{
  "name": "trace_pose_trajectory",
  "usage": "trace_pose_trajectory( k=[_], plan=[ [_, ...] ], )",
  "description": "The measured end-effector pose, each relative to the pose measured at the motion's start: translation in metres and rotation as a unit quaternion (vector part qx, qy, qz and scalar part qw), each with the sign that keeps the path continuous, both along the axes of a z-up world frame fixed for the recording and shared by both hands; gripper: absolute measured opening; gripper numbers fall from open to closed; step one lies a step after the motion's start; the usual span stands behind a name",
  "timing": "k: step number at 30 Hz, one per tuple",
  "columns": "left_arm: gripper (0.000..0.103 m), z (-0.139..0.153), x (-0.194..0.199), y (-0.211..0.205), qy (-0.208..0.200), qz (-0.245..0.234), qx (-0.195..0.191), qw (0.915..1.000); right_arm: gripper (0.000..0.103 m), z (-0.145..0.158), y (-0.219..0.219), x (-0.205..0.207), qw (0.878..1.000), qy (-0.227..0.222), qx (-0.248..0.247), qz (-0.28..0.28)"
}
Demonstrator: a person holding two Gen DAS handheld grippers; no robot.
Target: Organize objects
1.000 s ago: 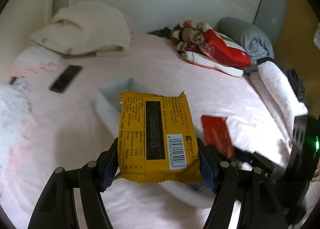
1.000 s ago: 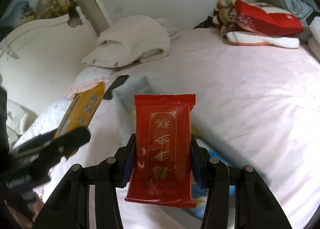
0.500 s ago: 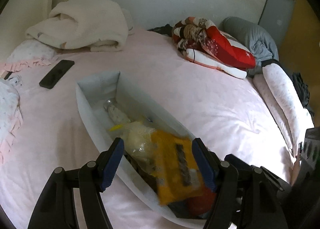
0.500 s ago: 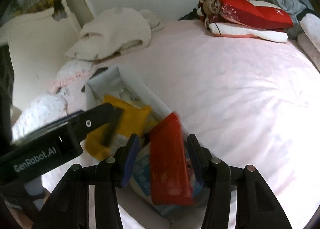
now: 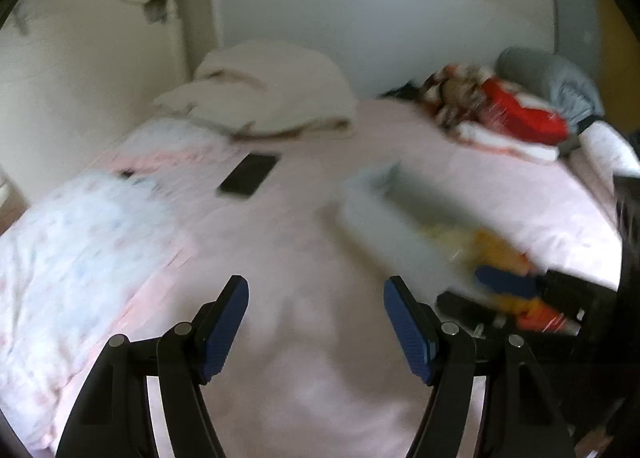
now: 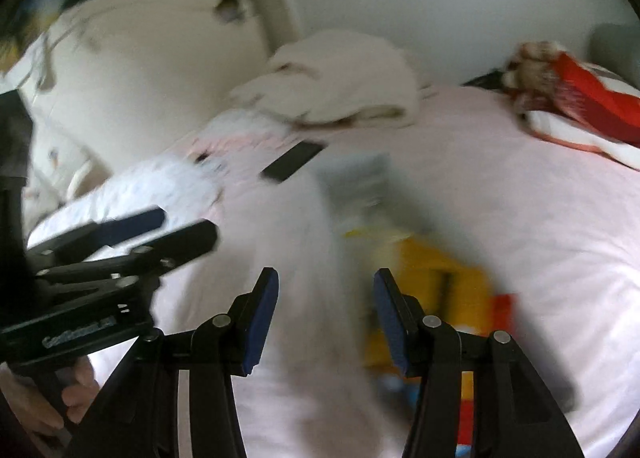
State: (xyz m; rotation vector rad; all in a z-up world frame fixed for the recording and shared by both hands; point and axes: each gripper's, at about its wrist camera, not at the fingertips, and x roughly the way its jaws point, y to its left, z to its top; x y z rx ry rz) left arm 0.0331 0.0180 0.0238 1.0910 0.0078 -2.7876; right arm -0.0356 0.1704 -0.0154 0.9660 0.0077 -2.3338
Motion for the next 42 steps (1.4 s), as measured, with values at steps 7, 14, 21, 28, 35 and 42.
trace_pose_trajectory(
  k=[7,14,21,28,35,42],
  plan=[
    [0.069,-0.074,0.030,-0.042,-0.084,0.002,0.009,0.9964,0.051,-0.029,-0.052,0.015,0.997,-0.039,0.038,0.056],
    [0.069,-0.127,0.019,-0.050,-0.107,-0.015,0.059,0.9923,0.051,-0.080,-0.066,0.010,0.987,-0.088,0.124,0.046],
    [0.082,-0.161,0.013,-0.057,-0.085,0.009,0.055,0.9948,0.069,-0.125,-0.062,0.005,0.982,-0.069,0.173,0.015],
    [0.086,-0.162,0.013,-0.053,-0.087,0.010,0.044,0.9951,0.075,-0.131,-0.059,0.016,0.986,-0.027,0.165,0.007],
    [0.088,-0.163,0.015,-0.056,-0.087,0.010,0.043,0.9952,0.075,-0.132,-0.059,0.018,0.986,-0.025,0.168,0.006],
    [0.088,-0.162,0.015,-0.056,-0.088,0.009,0.043,0.9952,0.075,-0.130,-0.059,0.017,0.986,-0.025,0.167,0.007]
  ],
)
